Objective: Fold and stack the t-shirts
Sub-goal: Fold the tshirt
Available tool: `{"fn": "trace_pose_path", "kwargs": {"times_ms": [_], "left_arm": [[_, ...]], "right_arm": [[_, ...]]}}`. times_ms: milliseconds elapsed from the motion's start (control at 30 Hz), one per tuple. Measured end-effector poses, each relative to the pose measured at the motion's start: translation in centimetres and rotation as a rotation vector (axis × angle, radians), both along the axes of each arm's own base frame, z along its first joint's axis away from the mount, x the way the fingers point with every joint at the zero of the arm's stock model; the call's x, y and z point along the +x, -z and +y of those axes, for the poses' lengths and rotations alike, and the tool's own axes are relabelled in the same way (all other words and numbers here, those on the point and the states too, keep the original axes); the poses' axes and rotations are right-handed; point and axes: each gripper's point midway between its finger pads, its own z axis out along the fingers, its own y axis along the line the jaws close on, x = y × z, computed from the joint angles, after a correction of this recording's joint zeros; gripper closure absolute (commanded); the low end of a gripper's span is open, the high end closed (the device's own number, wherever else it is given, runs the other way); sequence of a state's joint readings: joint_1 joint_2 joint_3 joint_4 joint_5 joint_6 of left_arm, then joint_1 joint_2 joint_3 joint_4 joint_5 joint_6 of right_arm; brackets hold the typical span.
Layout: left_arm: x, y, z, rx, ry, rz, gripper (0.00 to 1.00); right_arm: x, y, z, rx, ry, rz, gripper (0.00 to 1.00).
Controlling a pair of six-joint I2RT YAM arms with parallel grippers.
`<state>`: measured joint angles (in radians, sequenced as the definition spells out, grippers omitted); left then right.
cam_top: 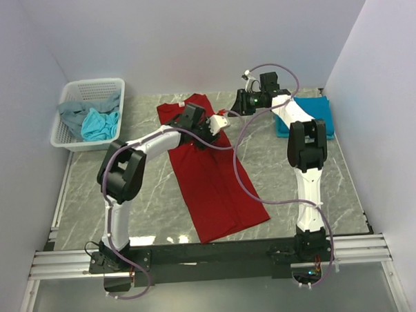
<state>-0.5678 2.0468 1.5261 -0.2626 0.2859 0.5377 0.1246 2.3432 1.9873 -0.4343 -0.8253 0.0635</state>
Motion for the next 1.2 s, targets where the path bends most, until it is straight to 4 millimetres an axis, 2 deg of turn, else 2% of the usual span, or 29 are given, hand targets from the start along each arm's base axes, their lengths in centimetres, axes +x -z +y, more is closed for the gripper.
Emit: {"fn": "trace_pose_path", "kwargs": {"times_ms": [133, 267, 367, 400, 500, 533, 833, 900, 1167, 1200], "left_arm": [[0.8, 1.2, -1.1, 0.024, 0.024, -0.008, 0.55], [0.8, 3.3, -1.0, 0.064, 0.033, 0.023, 0.60], [0.7, 4.5, -0.7, 0.086, 0.033, 0.043, 0.75], [0.7, 4.6, -0.6, 0.091, 0.032, 0.047, 0.84], [1.0, 4.3, -0.5, 0.096, 0.021, 0.037, 0.98], [1.2, 4.1, -0.6, 0.092, 0.015, 0.033, 0.99], [2.1, 3.2, -0.9, 0.012, -0.037, 0.043, 0.96], [2.3, 3.0, -0.6, -0.012, -0.050, 0.061, 0.89], [3.6, 1.4, 1.4, -0.075, -0.101, 0.073, 0.78], [3.7, 1.3, 1.7, -0.075, -0.106, 0.074, 0.74]], "right_arm": [[-0.2, -0.3, 0.2, 0.027, -0.007, 0.015, 0.61], [-0.2, -0.5, -0.2, 0.039, -0.002, 0.023, 0.62], [0.0, -0.5, -0.7, 0.043, 0.011, 0.027, 0.62], [0.0, -0.5, -0.8, 0.044, 0.013, 0.027, 0.62], [0.0, -0.6, -0.8, 0.050, 0.014, 0.030, 0.63], [0.0, -0.6, -0.8, 0.052, 0.013, 0.031, 0.63], [-0.1, -0.7, -0.7, 0.061, 0.004, 0.032, 0.64], [-0.1, -0.7, -0.7, 0.062, 0.003, 0.032, 0.64], [-0.2, -0.8, -0.6, 0.069, -0.003, 0.034, 0.64], [-0.3, -0.9, -0.6, 0.071, -0.003, 0.035, 0.64]]}}
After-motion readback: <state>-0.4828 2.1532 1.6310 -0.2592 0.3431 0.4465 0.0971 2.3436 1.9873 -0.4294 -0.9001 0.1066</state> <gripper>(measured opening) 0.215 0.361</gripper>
